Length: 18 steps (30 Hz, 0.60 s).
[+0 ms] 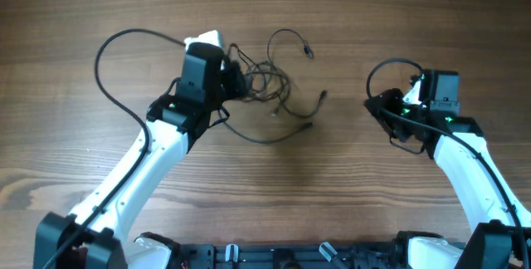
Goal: Untangle cables
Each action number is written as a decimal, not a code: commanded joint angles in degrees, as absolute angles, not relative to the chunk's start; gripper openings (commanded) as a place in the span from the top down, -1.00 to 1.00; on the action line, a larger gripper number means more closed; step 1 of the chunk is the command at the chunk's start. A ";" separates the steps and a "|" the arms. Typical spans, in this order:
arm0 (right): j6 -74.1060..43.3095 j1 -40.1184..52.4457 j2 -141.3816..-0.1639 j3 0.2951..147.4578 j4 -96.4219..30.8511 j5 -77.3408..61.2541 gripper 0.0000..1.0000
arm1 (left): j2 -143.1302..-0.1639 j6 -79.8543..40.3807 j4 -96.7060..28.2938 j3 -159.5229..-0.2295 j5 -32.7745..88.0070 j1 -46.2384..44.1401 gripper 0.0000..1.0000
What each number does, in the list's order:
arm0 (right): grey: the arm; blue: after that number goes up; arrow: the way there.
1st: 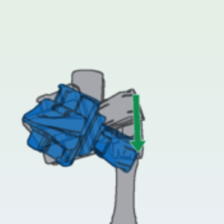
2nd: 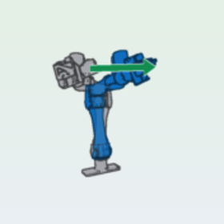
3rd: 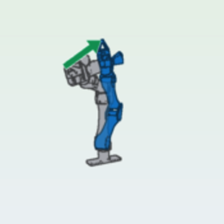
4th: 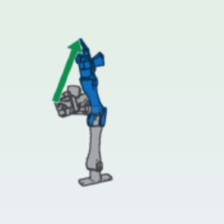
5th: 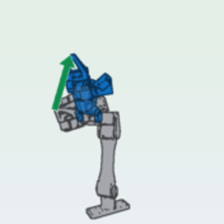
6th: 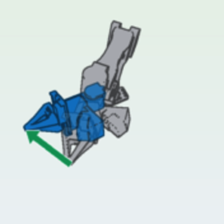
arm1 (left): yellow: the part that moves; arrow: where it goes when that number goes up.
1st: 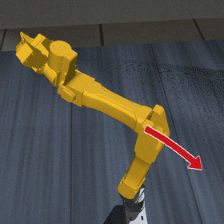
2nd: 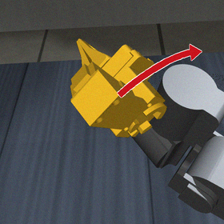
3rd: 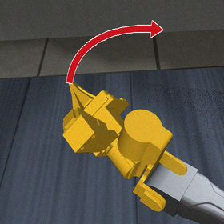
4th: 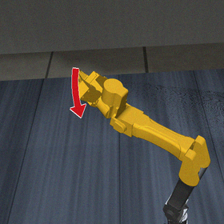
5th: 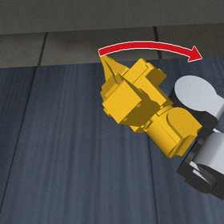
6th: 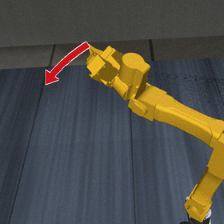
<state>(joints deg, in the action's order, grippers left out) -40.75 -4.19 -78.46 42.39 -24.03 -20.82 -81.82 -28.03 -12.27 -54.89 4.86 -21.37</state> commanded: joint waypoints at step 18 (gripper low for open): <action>-22.65 -3.97 -78.56 42.63 -17.89 -38.30 -0.91 | -75.83 -30.92 -33.95 -55.35 -0.30 -21.12 -1.00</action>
